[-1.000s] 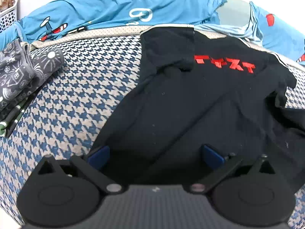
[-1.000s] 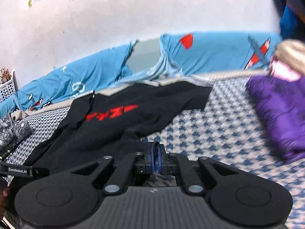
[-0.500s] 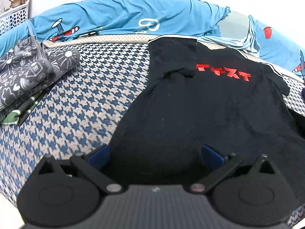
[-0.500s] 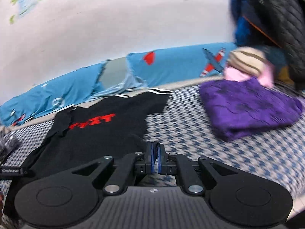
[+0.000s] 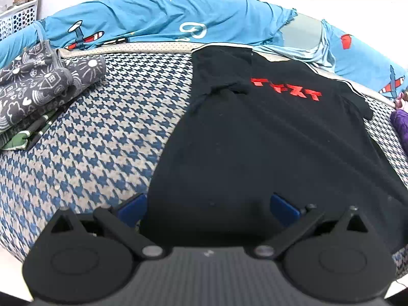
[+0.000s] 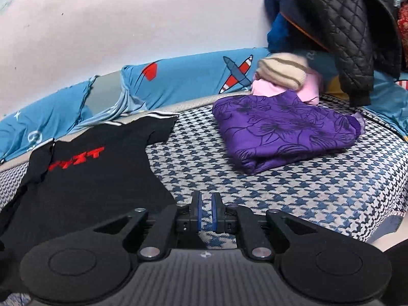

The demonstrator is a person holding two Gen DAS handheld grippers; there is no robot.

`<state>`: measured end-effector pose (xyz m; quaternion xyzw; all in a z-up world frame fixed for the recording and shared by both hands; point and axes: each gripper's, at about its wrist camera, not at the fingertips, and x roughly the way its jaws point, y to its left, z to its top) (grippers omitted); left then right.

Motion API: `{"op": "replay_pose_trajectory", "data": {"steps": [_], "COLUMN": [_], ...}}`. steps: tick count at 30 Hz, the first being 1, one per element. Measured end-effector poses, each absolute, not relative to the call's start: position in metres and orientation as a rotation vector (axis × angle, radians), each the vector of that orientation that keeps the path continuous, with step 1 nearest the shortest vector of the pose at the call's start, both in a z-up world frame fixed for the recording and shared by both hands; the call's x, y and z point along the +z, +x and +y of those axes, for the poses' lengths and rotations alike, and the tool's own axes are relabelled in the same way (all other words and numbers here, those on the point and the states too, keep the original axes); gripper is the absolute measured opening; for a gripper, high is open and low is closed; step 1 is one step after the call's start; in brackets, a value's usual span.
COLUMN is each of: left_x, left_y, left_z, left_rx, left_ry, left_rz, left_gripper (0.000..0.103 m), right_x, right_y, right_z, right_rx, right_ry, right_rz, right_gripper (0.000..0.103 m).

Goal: Fold clothes

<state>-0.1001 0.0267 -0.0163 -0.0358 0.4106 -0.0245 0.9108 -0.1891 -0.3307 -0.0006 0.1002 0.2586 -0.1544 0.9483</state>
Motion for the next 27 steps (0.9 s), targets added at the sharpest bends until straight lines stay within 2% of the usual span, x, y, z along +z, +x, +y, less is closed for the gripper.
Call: {"op": "replay_pose_trajectory", "data": {"steps": [9,19,27], "left_x": [-0.012,-0.008,-0.015], "left_y": [-0.122,-0.153,-0.168], "left_z": [0.015,0.007,0.004], "left_rx": [-0.111,-0.178,-0.186], "left_ry": [-0.044,-0.009,0.050], "left_rz": [0.825,0.824,0.855], "left_gripper": [0.103,0.103,0.103], "right_x": [-0.006,-0.029,-0.038], "right_y": [-0.195,-0.207,-0.202], "right_z": [-0.321,-0.267,-0.248], "right_rx": [-0.148,0.149,0.194], "right_ry": [0.202,0.068,0.021], "right_rz": [0.590,0.724,0.746], "right_gripper": [0.009,0.009,0.009]}}
